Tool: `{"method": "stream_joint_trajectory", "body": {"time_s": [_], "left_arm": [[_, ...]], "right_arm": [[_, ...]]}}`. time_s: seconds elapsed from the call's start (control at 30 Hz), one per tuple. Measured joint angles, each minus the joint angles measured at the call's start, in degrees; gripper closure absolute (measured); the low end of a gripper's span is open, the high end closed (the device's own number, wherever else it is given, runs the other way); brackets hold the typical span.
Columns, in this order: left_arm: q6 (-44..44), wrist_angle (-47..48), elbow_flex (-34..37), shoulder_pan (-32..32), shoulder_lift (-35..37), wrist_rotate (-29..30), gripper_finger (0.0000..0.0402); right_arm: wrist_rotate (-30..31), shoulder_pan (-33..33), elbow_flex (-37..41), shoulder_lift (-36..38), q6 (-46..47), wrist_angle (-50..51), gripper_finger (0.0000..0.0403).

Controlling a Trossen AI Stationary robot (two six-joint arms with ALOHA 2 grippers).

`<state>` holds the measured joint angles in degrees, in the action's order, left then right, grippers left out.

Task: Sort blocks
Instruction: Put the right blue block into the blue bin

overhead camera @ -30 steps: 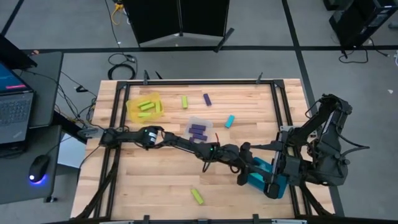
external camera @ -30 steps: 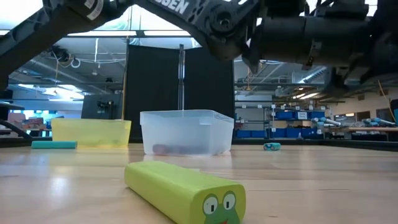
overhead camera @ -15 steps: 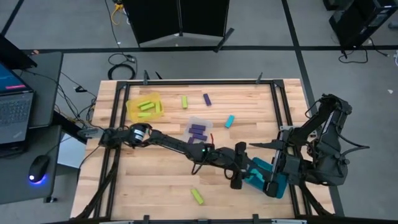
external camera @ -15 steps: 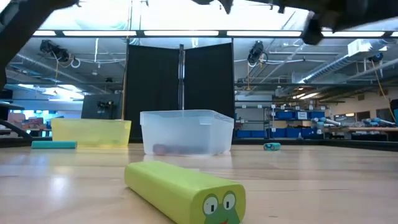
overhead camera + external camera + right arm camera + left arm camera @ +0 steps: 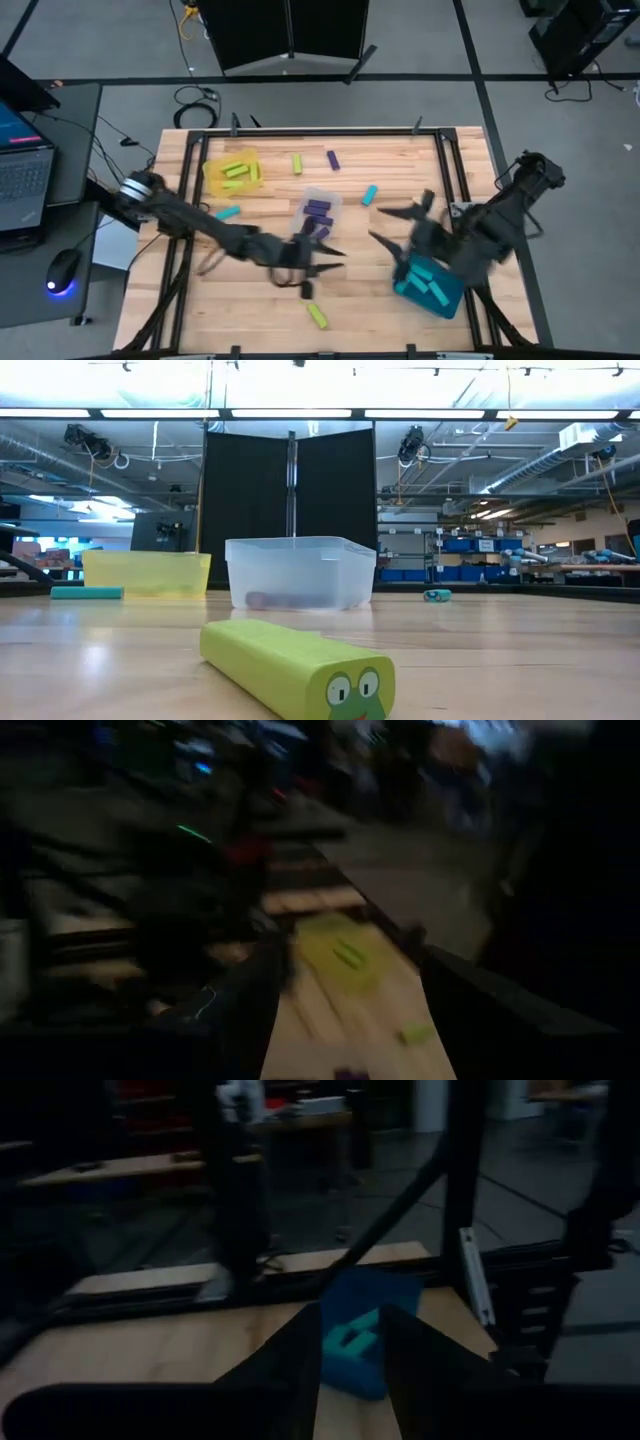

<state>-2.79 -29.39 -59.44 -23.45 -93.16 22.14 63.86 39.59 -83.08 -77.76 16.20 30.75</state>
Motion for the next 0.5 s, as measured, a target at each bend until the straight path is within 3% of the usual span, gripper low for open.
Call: {"method": "stream_joint_trajectory", "body": {"time_s": [0.07, 0.23, 0.5], "left_arm": [[0.31, 0.79, 4.49, -2.27, 5.00, 5.67, 0.0295], [2.38, 4.07, 10.88, -7.85, 14.55, 16.18, 0.0294], [11.91, 28.08, 11.48, -14.97, 16.74, 18.43, 0.0272]], "right_arm": [[-2.41, -4.91, 0.76, -0.01, 8.25, 4.88, 0.0153], [-15.75, -19.72, 2.58, -0.55, 26.97, 17.20, 0.0153], [-26.59, -38.04, 6.45, -4.66, 39.56, 28.59, 0.0151]]}}
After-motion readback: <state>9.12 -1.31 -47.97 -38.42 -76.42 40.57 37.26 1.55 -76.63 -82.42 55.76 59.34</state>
